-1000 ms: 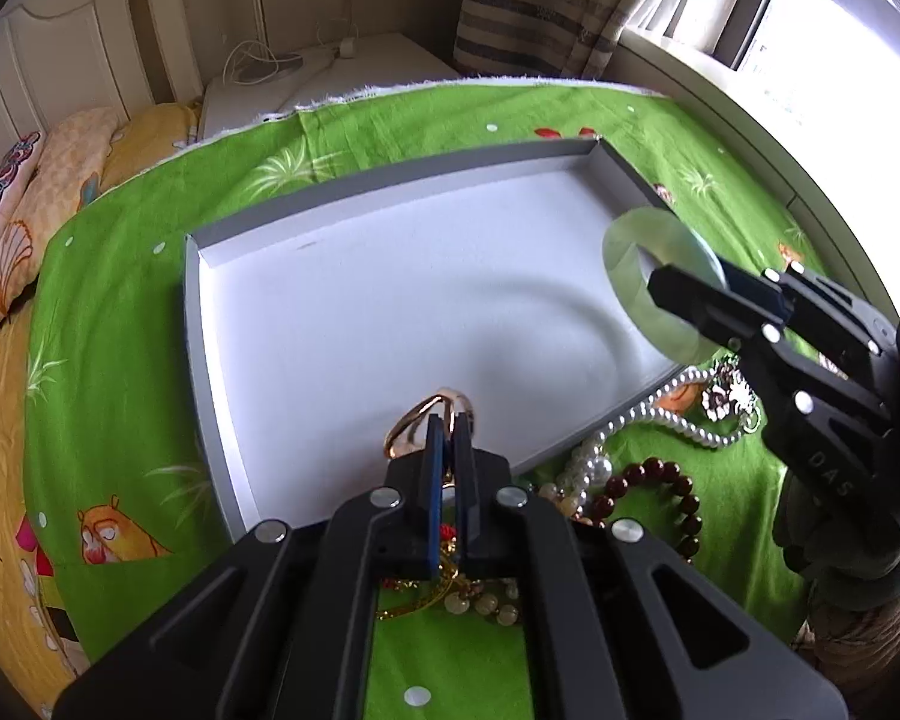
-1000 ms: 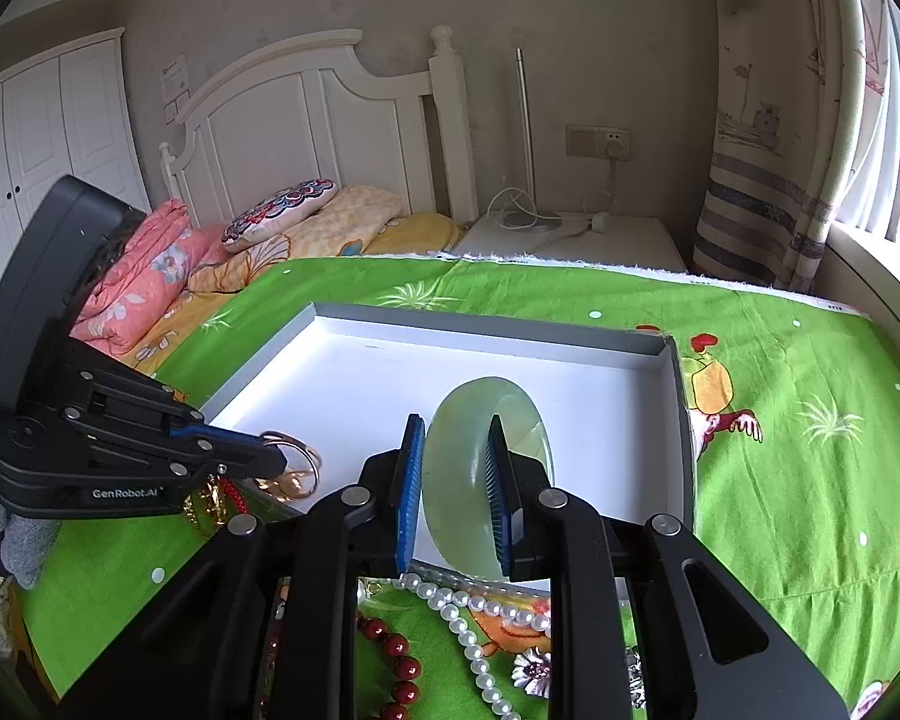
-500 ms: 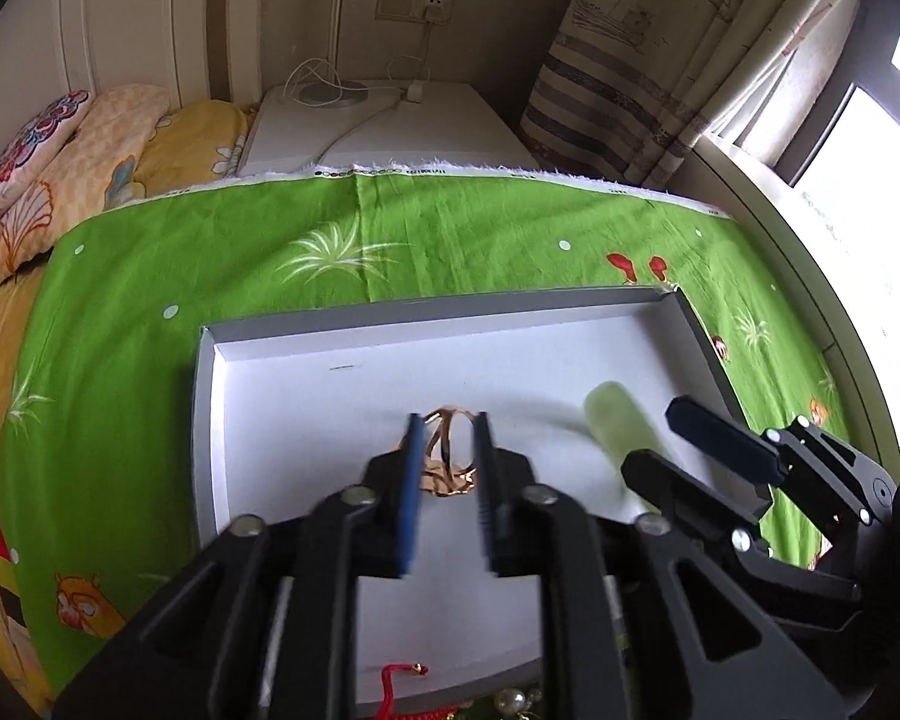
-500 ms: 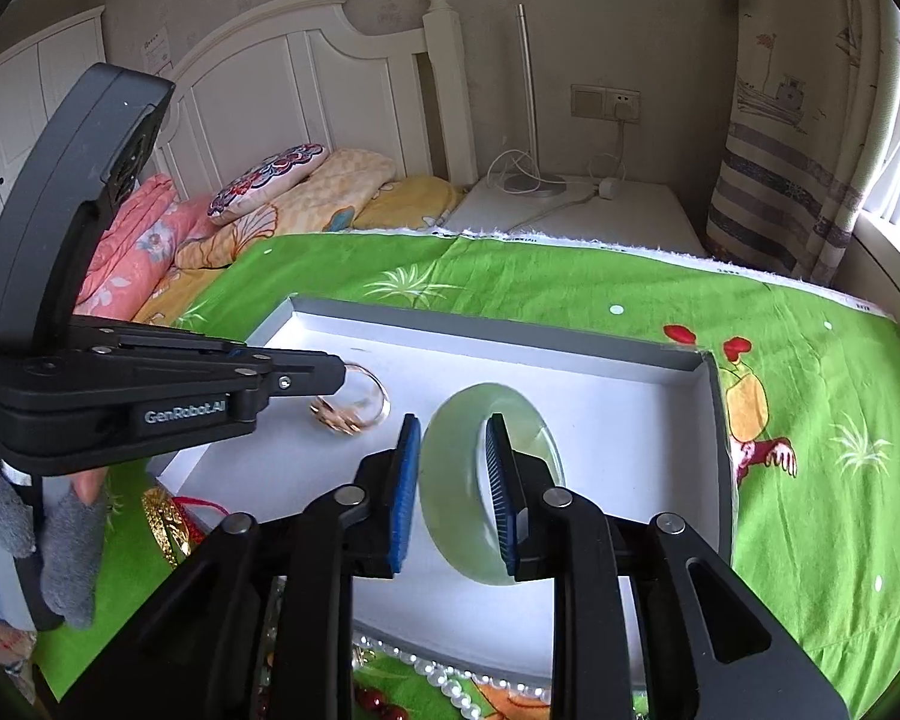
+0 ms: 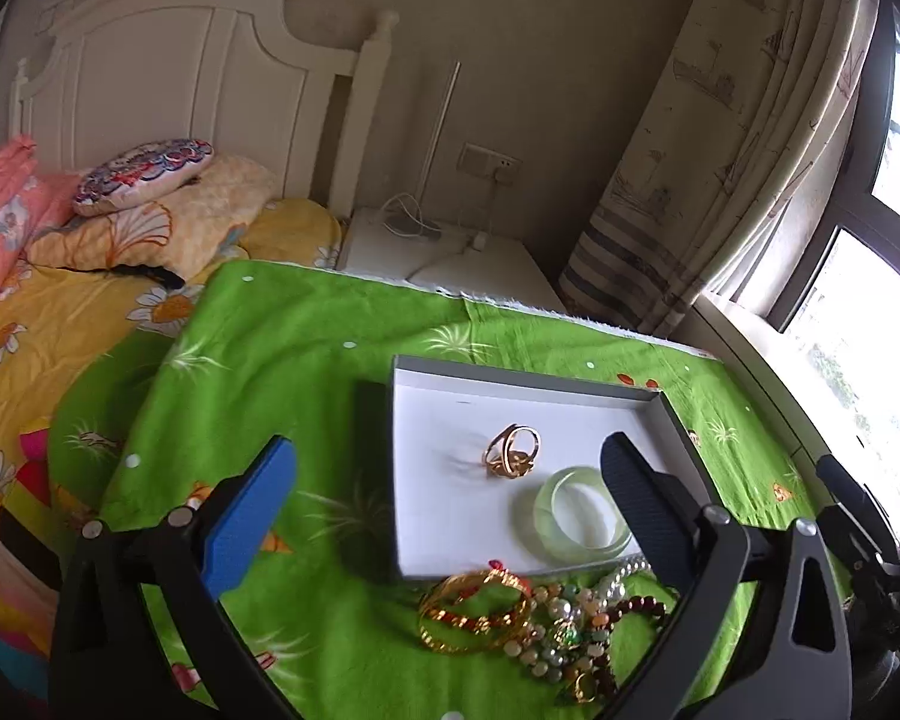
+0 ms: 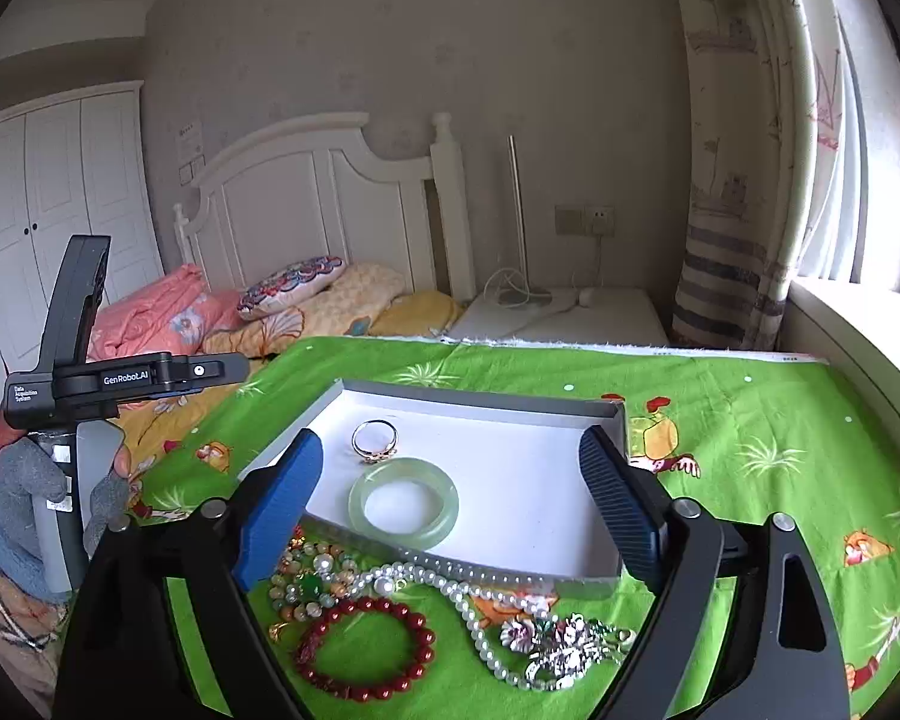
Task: Organize jewelry
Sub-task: 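Withdraw both open tools from the box back toward the pile, then grasp the dark red bead bracelet with the right tool while the left grasps a gold bangle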
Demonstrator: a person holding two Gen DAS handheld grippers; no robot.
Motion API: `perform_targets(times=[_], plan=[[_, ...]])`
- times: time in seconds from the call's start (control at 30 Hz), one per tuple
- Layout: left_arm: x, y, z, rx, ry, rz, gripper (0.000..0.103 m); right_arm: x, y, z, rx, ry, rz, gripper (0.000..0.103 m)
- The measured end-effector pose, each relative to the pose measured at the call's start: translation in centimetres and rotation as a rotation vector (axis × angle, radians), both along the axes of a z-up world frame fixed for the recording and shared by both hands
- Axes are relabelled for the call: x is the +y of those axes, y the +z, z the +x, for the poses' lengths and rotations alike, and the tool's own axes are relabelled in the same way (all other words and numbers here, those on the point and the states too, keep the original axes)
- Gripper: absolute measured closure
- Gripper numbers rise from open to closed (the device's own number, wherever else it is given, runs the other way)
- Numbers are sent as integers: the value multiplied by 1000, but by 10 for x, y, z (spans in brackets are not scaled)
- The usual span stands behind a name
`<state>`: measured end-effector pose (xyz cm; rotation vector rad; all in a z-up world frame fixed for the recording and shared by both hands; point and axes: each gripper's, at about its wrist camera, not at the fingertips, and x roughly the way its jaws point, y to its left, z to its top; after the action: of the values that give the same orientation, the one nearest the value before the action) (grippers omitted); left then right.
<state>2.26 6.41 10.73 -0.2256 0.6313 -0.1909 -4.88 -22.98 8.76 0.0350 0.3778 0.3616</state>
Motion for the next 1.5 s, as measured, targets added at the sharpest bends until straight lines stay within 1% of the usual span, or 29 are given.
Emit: perform_targets(times=[0.1,0.17,0.23,0.3,0.33,0.37,0.43,0.47,0.53,0.57,0.6,0.67,0.7,0.77,0.8,0.87,0.9,1.03,1.13,1.2,1.33,1.4,1.43,1.47,1.5], plan=[[10,-11,-31,-8,16,5,2,-3,-1,-26,-35,13,10,17],[16,-26,-51,4,38,-22,2,-2,-6,-35,-21,14,7,17],[22,-47,-67,33,65,-74,3,2,-17,-37,36,0,-16,17],[24,-69,-78,77,50,-129,3,12,-33,-35,115,23,-55,17],[24,-78,-81,97,39,-146,3,19,-41,-33,154,34,-95,17],[22,-85,-80,116,37,-148,3,27,-49,-32,185,49,-139,17],[19,-81,-83,86,13,-145,3,43,-60,-34,206,85,-207,17],[17,-82,-82,91,1,-146,3,50,-65,-36,212,97,-234,17],[14,-86,-76,120,-3,-130,3,63,-73,-38,223,154,-256,17],[14,-88,-74,135,1,-134,3,69,-78,-38,234,175,-267,17],[15,-89,-74,140,4,-136,3,76,-84,-38,249,180,-306,19],[16,-88,-74,129,-3,-142,3,86,-88,-38,257,201,-361,35],[16,-88,-75,123,-8,-149,3,89,-89,-39,257,212,-376,36],[17,-88,-74,122,-9,-149,3,94,-92,-39,274,236,-396,44],[17,-88,-73,121,-11,-148,3,95,-93,-37,285,240,-399,45],[17,-88,-74,117,-15,-153,3,96,-94,-32,308,246,-396,52],[18,-88,-74,116,-18,-153,3,96,-95,-30,312,249,-397,53],[18,-87,-74,111,-27,-162,3,100,-99,-18,346,262,-428,64],[18,-88,-73,116,-32,-167,3,101,-99,-13,358,290,-425,66],[18,-88,-73,117,-34,-167,3,101,-98,-12,356,306,-426,66],[18,-89,-72,121,-37,-167,3,96,-97,-4,387,332,-368,66],[17,-89,-72,123,-34,-167,3,98,-97,-5,384,332,-374,67],[17,-89,-72,125,-34,-167,3,99,-97,-6,382,336,-377,70],[17,-89,-72,127,-33,-167,3,100,-97,-8,381,343,-379,76],[17,-89,-72,128,-33,-168,3,101,-96,-11,382,342,-383,78]])
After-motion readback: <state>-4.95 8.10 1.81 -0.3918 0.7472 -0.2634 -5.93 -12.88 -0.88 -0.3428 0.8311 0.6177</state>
